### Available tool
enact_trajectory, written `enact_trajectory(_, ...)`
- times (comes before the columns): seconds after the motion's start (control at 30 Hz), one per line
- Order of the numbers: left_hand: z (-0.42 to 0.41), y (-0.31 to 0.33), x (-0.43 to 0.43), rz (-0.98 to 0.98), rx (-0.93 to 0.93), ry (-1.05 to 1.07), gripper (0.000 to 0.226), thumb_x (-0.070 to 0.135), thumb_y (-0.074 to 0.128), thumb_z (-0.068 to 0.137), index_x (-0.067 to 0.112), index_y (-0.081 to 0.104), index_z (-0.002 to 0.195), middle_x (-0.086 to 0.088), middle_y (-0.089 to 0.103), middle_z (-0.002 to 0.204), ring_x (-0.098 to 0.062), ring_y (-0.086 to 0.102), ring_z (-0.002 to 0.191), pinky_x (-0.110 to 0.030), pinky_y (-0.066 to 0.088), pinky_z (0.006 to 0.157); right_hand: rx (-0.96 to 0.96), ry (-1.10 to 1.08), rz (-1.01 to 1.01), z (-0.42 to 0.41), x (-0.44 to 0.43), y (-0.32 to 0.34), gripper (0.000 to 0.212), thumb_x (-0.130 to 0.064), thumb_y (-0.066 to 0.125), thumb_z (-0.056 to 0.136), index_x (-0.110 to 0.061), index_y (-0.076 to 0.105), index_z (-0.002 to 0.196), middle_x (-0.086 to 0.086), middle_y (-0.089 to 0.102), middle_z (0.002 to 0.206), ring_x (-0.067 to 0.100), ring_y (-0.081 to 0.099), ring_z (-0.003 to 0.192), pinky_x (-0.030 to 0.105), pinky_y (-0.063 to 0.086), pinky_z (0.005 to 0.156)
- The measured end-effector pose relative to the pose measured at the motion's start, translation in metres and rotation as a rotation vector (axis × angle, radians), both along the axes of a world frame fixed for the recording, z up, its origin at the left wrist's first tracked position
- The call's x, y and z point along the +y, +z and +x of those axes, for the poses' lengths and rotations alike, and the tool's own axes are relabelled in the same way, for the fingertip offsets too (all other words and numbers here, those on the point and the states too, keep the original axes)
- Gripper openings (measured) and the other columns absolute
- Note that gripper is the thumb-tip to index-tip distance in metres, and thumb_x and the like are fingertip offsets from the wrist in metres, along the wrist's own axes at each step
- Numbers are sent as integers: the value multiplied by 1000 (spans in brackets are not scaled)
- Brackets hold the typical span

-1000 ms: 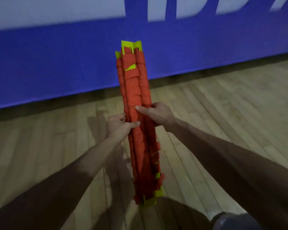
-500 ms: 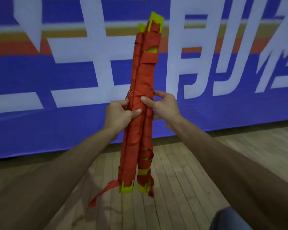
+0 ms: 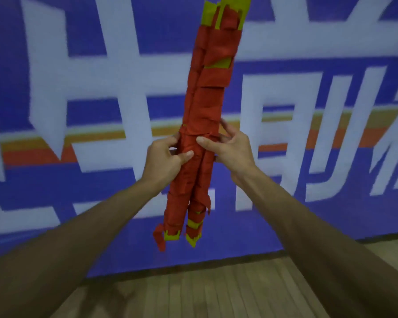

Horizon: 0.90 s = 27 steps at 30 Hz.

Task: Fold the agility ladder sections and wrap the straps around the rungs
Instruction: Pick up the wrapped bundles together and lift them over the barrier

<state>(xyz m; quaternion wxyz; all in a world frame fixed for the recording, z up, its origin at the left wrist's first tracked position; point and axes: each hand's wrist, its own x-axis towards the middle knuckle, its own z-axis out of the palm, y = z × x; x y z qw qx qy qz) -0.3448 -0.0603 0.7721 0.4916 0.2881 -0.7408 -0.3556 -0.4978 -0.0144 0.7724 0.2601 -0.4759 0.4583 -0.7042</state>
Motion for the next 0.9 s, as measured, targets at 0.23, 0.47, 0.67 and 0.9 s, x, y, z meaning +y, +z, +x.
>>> enact_trajectory(0.23,-8,315,-8,-214,-25,77,35,5,74,81,19,68,112,-14,55,105,-30,66,92,-47,54,89,128,-60,-200,-9,3,313,33,-26,86,64,-38,74,92,-2,76,96,24,72,95,54,57,82)
enact_trajectory(0.47,-21,594,21,-545,-56,295,42,42,68,65,25,76,103,-1,71,90,-20,68,90,-42,53,81,265,-209,-462,-15,39,588,41,-15,87,67,-28,72,103,-8,76,91,0,68,82,44,58,82)
enact_trajectory(0.67,-52,720,49,-813,135,280,35,25,74,69,19,76,104,-5,75,89,-18,71,81,-30,56,76,348,-186,-701,-36,75,714,43,-16,86,69,-25,73,108,-5,76,94,7,71,91,35,57,86)
enact_trajectory(0.9,-69,779,23,-1091,215,325,38,7,78,75,12,72,112,-8,72,89,-15,66,81,-12,51,74,349,-169,-852,-50,51,763,50,-17,85,72,-19,68,119,-14,74,94,4,71,93,21,56,83)
